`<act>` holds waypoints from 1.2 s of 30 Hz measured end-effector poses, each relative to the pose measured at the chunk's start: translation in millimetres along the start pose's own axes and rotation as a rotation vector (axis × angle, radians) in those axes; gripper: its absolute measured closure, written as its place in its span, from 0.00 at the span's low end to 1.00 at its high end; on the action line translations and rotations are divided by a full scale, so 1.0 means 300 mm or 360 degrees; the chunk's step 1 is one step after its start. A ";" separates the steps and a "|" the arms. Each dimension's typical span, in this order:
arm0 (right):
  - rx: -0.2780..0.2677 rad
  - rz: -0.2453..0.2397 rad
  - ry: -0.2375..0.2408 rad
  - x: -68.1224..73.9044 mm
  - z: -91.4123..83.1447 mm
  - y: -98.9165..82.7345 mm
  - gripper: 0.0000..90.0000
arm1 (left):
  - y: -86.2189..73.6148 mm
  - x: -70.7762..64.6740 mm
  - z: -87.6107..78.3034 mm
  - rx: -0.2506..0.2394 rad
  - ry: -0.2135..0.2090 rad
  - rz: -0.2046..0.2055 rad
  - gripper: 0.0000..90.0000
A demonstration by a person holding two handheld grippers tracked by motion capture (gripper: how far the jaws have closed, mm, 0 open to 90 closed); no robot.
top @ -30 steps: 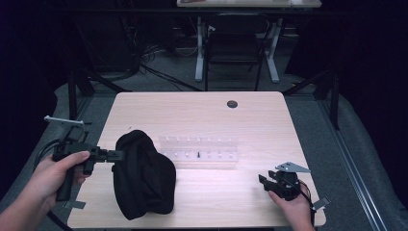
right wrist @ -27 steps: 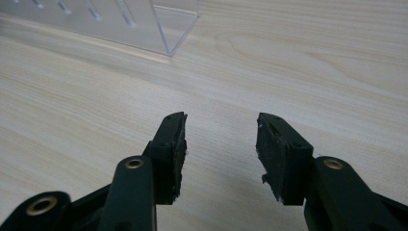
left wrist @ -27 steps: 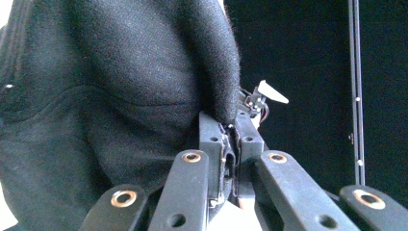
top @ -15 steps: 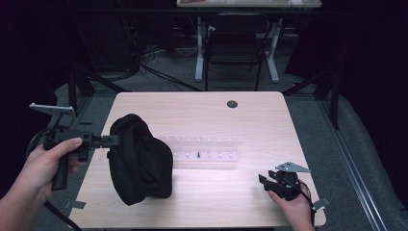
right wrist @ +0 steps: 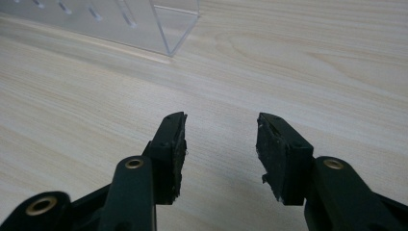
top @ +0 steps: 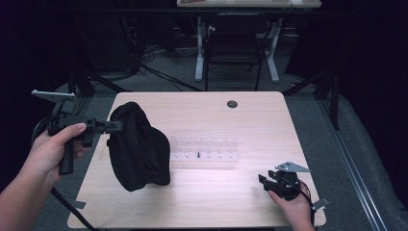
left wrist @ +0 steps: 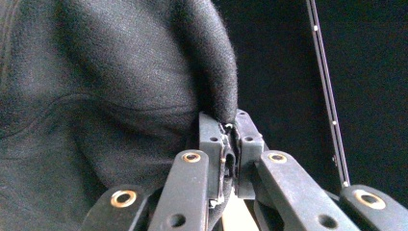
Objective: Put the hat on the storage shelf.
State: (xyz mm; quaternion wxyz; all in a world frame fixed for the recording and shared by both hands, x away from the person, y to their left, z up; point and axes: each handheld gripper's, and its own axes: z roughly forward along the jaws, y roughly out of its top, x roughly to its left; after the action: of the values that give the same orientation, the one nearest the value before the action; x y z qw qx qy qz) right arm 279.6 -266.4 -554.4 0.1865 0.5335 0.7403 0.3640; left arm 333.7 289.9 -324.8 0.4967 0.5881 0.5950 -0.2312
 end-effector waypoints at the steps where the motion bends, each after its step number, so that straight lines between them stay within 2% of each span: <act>1: 0.0005 -0.0005 -0.0005 0.000 -0.001 0.000 0.59 | 0.005 -0.005 0.002 -0.0005 0.0001 -0.0001 0.95; 10: -0.0001 0.0003 -0.0004 0.000 0.000 0.000 0.59 | 0.055 -0.028 0.050 -0.0024 0.0003 0.0005 0.95; 26: -0.0005 0.0006 -0.0001 -0.004 0.001 0.001 0.59 | 0.122 -0.086 0.143 -0.0006 0.0005 0.0035 0.95; 33: -0.0011 0.0005 0.0004 -0.008 -0.001 0.002 0.59 | 0.134 -0.114 0.166 0.0001 0.0040 0.0063 0.95; 36: -0.0009 0.0007 0.0003 -0.009 -0.001 0.002 0.59 | 0.137 -0.131 0.162 -0.0008 0.0084 0.0078 0.95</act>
State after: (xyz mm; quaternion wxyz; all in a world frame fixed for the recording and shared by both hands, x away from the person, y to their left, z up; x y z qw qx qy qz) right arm 280.8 -269.0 -554.0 0.1867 0.5343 0.7382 0.3671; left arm 380.2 238.0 -297.6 0.4877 0.6072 0.5939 -0.2019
